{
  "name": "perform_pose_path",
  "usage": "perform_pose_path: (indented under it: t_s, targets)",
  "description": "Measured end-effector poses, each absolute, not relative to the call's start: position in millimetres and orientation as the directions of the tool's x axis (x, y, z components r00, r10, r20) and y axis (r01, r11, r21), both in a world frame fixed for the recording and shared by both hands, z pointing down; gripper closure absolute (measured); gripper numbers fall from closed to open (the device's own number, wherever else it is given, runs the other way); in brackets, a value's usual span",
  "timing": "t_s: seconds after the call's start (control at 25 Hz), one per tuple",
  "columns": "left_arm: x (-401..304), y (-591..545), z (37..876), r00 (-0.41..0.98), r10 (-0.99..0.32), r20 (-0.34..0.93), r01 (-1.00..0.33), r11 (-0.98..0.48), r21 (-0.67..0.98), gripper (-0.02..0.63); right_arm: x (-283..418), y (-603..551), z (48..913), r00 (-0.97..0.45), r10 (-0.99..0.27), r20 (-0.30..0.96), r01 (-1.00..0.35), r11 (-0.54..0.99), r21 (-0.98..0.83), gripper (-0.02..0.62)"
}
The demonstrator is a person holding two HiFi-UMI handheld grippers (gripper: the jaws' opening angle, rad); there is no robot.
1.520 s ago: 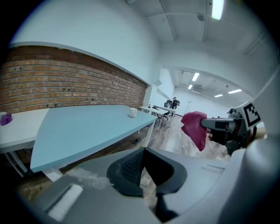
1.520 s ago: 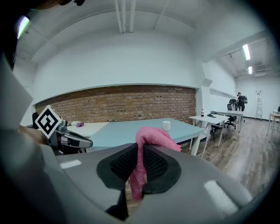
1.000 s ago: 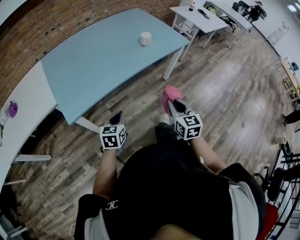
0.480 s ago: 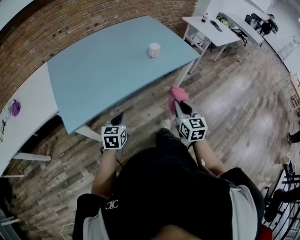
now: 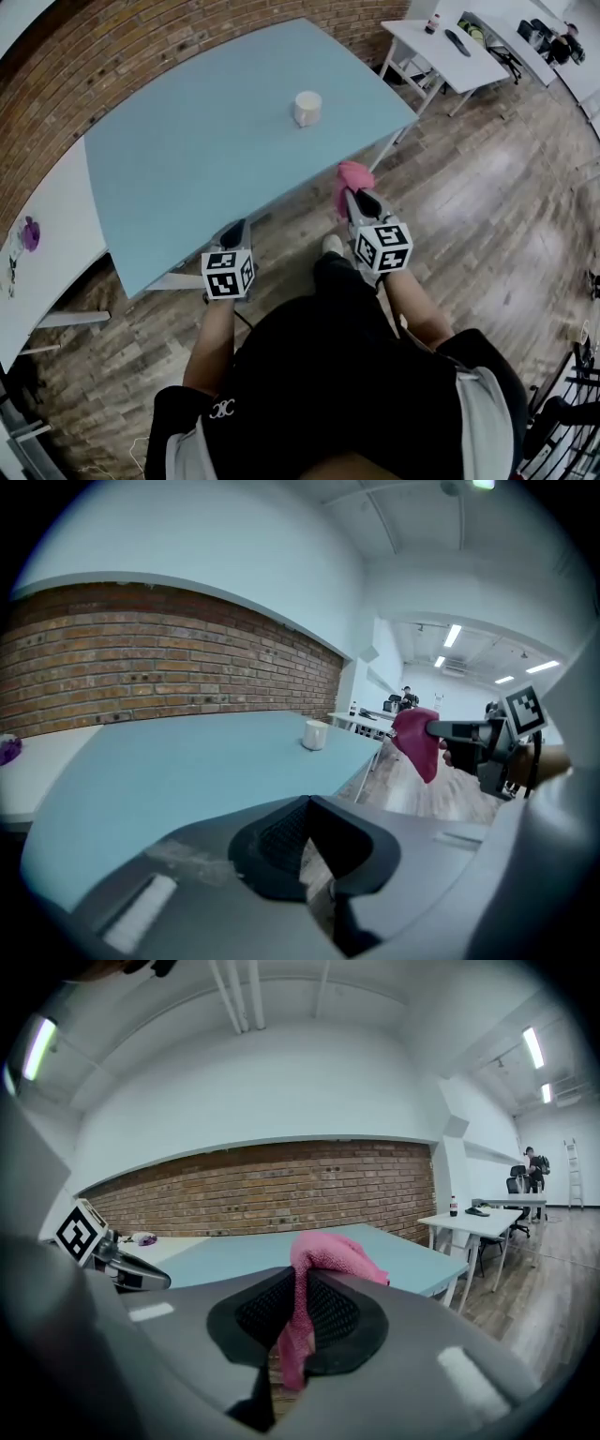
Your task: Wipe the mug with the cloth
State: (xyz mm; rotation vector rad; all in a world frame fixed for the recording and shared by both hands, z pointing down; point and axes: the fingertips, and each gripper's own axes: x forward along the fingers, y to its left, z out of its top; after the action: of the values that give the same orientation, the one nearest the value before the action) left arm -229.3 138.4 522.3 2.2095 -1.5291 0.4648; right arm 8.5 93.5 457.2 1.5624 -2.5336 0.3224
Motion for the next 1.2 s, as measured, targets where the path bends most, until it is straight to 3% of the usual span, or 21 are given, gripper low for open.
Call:
perform_pose_path:
  t_s: [0.36, 0.88, 1.2]
  targets:
    - [-170, 51, 527, 0.368, -0.760, 0.536, -0.928, -0.338, 0.158, 0.601, 32, 4, 476, -0.539, -0.774, 0.331, -0.838, 0.534, -0.116, 0.560]
    - [-113, -33, 525, 0.244, -0.753, 0.611, -0.962, -0.268, 0.054, 0.601, 21, -86, 526, -0.748, -0.481, 0.457, -0.616, 0.760, -0.209, 0.560]
    - [-106, -70, 535, 0.212, -0.736, 0.643, -0.970, -0.241, 0.044, 0.601, 3, -103, 552, -0.760, -0.376, 0.531, -0.555, 0.800, -0.227, 0.560]
